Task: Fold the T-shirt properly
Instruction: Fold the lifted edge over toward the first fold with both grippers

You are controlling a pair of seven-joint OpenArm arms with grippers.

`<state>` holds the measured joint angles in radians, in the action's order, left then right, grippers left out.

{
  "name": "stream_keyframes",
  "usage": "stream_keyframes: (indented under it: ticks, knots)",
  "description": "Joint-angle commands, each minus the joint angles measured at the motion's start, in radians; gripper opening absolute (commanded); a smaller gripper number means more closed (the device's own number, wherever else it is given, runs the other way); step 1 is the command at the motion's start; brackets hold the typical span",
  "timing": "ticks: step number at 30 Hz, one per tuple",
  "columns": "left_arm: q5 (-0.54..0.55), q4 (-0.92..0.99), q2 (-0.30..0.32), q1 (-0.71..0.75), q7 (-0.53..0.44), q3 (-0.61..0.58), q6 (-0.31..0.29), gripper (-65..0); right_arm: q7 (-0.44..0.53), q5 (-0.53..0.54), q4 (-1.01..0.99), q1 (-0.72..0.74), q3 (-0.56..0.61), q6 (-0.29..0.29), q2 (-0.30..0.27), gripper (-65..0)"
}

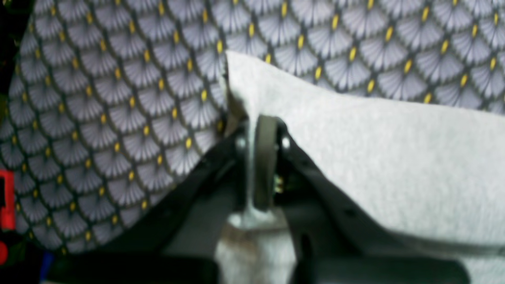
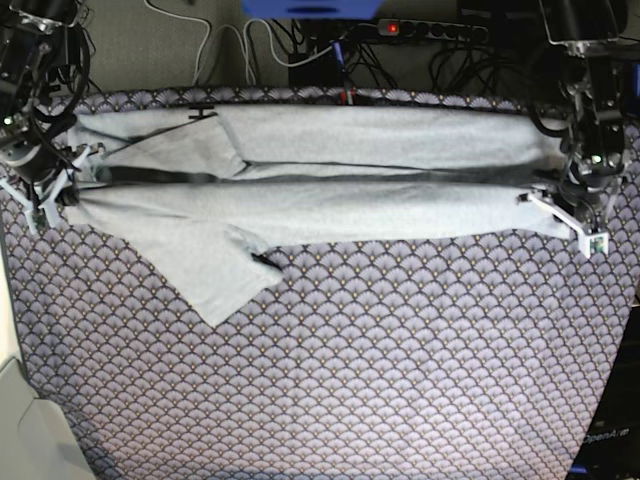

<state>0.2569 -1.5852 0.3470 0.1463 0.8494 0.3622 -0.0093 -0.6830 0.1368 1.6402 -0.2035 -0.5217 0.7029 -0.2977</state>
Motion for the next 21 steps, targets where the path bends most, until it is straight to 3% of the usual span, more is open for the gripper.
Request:
stream_keyframes:
  ticks: [1,5,21]
  knots:
    - [-0.008,-0.024,0.017,-0.001,-0.019,0.031,0.004,-64.6,0.015,-0.004,0.016,-0.003,-0.025,-0.005,-0.021,-65.0]
    - [-0.008,-0.027,0.019,0.026,-0.019,0.082,0.004,-64.6,0.016,-0.004,0.016,-0.030,-0.039,-0.005,-0.022,-65.0]
    - [-0.009,0.049,0.025,0.049,-0.019,0.079,0.004,-64.6,0.016,-0.004,0.010,-0.080,-0.036,-0.005,-0.019,-65.0]
